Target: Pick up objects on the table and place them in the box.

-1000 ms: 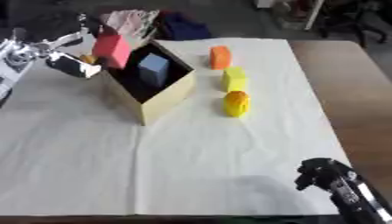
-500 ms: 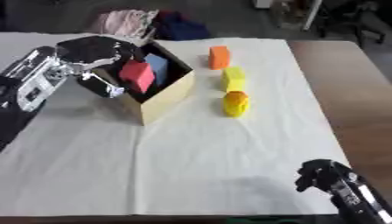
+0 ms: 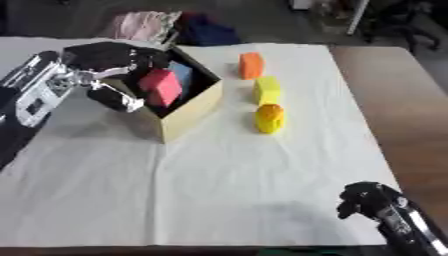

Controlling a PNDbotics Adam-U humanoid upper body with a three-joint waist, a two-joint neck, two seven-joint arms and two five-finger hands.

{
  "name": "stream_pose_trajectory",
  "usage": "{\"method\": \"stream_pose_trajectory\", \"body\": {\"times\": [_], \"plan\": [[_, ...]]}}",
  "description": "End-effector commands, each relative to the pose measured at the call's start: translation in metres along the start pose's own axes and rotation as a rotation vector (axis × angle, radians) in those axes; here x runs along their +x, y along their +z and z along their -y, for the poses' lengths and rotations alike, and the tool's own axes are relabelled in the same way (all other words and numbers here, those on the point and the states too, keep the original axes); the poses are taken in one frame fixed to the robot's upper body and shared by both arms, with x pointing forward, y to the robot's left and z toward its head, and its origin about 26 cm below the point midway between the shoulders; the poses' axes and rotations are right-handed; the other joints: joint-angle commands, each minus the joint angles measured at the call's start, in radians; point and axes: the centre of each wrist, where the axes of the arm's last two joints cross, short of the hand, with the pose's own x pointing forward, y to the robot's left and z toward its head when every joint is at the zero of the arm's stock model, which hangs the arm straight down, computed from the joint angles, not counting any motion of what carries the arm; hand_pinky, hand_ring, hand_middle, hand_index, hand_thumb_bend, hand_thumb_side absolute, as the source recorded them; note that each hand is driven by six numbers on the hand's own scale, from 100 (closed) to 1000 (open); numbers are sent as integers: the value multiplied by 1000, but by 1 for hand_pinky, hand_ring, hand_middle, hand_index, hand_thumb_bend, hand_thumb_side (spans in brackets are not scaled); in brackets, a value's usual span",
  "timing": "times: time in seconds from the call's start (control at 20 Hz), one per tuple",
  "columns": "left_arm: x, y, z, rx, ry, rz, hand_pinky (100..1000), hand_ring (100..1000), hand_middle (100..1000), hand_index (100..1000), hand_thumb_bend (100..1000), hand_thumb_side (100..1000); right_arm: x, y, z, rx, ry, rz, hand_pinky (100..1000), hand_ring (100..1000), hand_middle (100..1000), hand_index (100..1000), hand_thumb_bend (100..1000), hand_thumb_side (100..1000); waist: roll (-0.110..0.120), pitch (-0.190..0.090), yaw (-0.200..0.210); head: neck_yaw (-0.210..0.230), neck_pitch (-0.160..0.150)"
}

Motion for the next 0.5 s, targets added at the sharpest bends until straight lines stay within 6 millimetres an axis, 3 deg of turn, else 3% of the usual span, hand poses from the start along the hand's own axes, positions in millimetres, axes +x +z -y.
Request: {"method": "stream_pose_trajectory", "body": {"times": [0.05,0.2,0.4,0.5], "plan": [[-9,13,-18,-15,-45,-23,930,958,1000,1000,100,674,5,0,5,8,20,7,537,571,596,706,100,737,-11,-24,2,-3,5],[-10,15,-18,-63,-60,-23,932,970,1000,1000,100,728,4,0,5,7,21,6,537,571,596,705,100,734,-11,-25,1,-3,5],[-20,28,-25,-41,-71,-83,912,951,1000,1000,128,530,4,2,6,-1,24,4,538,571,596,705,100,738,-9,-25,2,-1,5],[-31,39,-27,-13,-51,-153,904,939,985,1000,100,483,4,2,7,-3,25,2,538,571,596,705,100,740,-7,-24,4,-3,5]]}}
